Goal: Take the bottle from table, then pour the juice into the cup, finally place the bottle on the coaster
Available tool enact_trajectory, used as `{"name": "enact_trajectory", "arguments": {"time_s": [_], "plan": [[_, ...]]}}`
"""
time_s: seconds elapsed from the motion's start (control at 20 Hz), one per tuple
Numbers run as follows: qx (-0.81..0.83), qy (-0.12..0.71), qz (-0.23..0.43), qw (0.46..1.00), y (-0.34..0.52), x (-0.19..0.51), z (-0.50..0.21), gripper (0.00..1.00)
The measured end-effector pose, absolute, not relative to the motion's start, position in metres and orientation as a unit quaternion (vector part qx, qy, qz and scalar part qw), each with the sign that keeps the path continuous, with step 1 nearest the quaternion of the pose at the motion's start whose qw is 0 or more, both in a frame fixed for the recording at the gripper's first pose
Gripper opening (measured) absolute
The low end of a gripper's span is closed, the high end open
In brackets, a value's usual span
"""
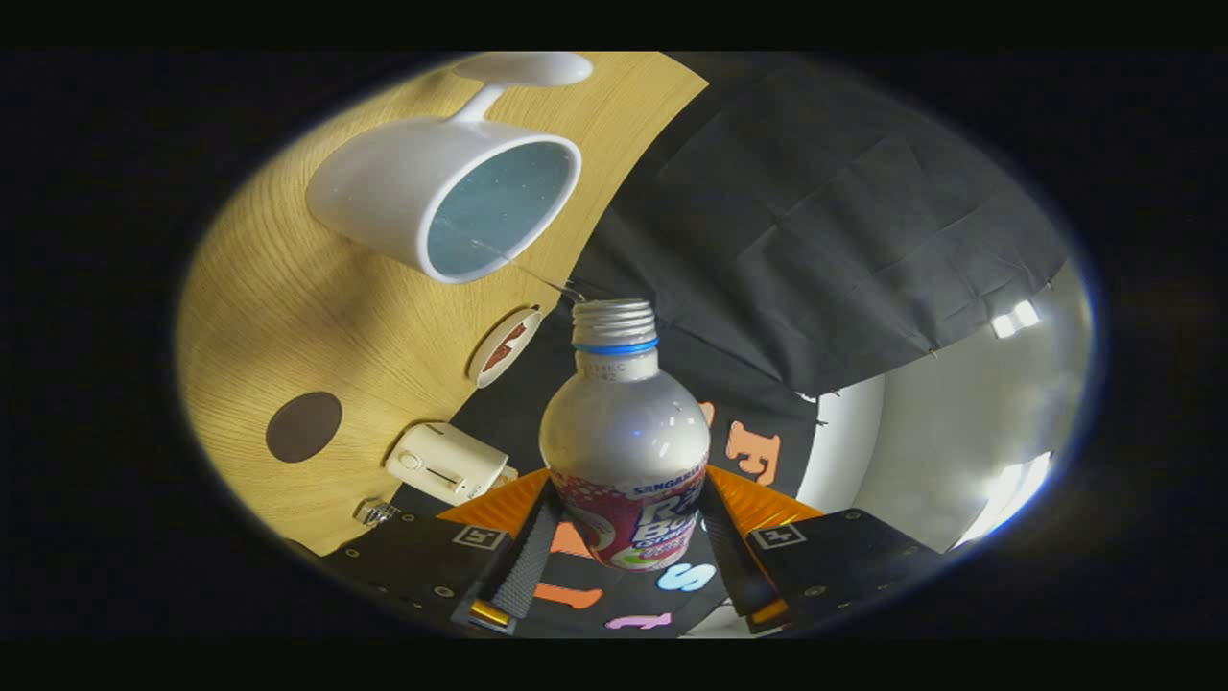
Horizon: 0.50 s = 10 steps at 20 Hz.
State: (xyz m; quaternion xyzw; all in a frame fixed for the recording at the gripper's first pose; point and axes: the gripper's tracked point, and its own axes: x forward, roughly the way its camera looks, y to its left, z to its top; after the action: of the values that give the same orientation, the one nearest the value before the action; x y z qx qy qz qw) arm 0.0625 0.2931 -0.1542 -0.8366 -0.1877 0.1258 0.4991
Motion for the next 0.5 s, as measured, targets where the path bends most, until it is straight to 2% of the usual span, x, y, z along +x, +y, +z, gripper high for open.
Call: {"name": "enact_trajectory", "arguments": {"time_s": [0.5], "plan": [[-0.831,-0.188,0.147,0.503,0.3,0.048,-0.168,0.77]]}}
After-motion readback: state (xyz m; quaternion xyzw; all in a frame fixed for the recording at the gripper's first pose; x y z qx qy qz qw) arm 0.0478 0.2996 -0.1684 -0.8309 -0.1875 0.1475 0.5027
